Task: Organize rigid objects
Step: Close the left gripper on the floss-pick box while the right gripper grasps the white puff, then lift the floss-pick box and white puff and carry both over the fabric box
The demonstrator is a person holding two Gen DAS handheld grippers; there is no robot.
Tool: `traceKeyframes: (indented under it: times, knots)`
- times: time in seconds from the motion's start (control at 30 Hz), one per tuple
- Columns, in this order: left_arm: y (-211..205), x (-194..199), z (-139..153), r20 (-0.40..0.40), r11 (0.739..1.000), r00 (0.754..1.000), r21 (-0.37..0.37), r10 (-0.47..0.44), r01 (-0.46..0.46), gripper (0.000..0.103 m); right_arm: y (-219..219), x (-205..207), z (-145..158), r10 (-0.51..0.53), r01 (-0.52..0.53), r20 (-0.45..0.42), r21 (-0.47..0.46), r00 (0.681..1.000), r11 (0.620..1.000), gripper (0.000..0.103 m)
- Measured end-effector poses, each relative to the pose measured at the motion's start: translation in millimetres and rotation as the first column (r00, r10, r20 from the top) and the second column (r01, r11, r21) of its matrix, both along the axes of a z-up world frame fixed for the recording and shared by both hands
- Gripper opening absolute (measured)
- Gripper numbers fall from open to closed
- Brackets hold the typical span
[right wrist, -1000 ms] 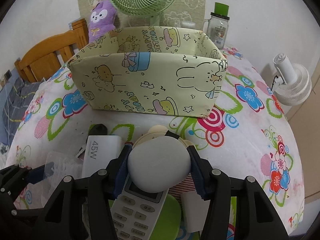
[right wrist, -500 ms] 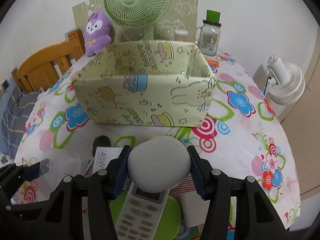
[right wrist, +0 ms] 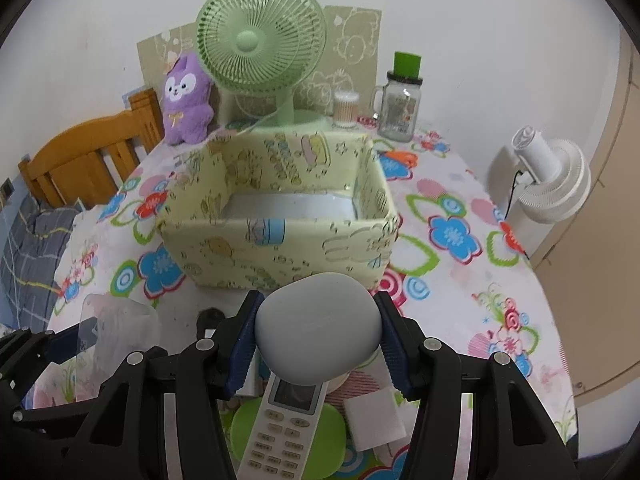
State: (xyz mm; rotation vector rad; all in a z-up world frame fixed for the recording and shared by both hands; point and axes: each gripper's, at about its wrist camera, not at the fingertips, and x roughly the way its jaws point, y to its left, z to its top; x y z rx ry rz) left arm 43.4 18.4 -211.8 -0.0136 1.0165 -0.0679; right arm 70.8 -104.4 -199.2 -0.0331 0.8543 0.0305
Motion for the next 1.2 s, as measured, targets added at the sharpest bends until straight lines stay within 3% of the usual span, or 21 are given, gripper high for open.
traceKeyframes:
  times: [1.2]
  knots:
    - [-2.5,8.2,100.1,0.133,1.0,0.991,-0.014,-0.018,0.02,0.063,-3.9,-6.7,107.0,-0.075,0.076,0.124,0.0,0.989,0.997,0.059]
